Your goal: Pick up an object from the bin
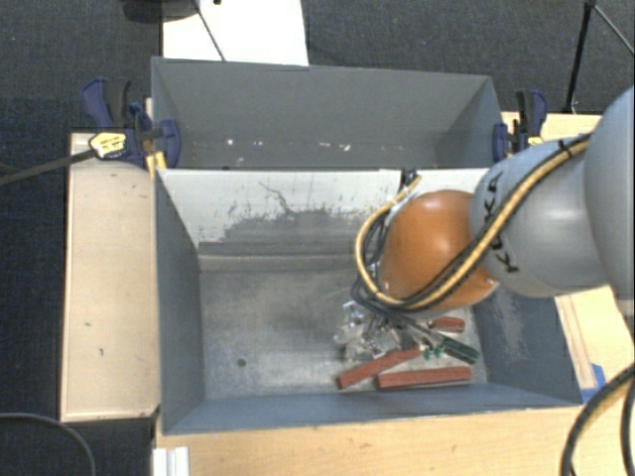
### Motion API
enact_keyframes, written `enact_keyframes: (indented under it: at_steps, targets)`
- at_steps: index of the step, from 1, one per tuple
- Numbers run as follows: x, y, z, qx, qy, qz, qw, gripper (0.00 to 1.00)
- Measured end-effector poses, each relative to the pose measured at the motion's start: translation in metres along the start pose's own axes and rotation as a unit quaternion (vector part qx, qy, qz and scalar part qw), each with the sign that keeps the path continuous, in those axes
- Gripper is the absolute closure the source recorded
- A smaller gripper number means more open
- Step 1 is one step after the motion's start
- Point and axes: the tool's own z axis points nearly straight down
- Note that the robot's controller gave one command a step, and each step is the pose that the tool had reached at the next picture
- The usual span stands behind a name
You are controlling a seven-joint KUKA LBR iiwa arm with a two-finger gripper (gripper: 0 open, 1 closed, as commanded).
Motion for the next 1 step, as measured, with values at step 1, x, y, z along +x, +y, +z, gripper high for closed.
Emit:
enact_keyframes:
  at_steps: [1]
  targets:
    - [-0.0055,-0.0009,-0.0012,0.002,-0.0118,0.003,0.9999,0.0]
